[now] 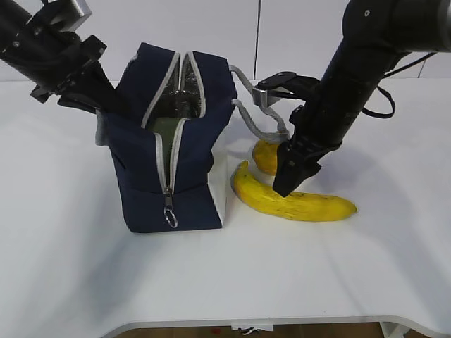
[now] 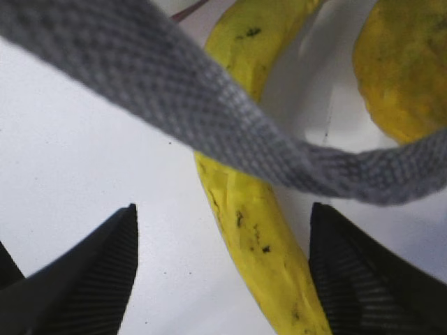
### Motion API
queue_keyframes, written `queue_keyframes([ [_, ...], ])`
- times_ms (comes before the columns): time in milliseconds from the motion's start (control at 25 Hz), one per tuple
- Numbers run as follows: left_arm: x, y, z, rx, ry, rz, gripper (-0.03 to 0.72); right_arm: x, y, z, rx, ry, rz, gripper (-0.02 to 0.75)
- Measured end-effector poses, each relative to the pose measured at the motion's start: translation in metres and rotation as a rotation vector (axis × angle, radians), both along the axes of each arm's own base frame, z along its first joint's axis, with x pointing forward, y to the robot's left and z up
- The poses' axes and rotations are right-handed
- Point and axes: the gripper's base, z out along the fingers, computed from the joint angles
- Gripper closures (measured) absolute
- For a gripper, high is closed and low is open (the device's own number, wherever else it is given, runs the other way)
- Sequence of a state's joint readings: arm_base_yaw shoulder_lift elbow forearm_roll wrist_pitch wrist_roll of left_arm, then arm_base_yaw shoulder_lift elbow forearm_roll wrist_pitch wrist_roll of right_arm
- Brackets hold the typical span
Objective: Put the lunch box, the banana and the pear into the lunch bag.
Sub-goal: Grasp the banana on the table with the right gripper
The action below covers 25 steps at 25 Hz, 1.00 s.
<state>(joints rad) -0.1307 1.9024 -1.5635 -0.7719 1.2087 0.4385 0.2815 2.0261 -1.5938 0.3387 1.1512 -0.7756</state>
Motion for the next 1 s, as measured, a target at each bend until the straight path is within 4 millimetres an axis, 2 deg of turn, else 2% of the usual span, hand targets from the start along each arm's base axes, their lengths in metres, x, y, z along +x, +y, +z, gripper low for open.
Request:
queue_keyframes([
  [600, 0.000, 0.000, 0.000, 0.004, -0.001, -0.001, 0.683, 0.007, 0.002, -0.030, -0.019, 0.051, -0.021, 0.153],
  [1000, 0.000, 0.000, 0.000, 0.005, -0.001, -0.001, 0.683, 0.009, 0.001, -0.038, -0.029, 0.060, -0.020, 0.155],
])
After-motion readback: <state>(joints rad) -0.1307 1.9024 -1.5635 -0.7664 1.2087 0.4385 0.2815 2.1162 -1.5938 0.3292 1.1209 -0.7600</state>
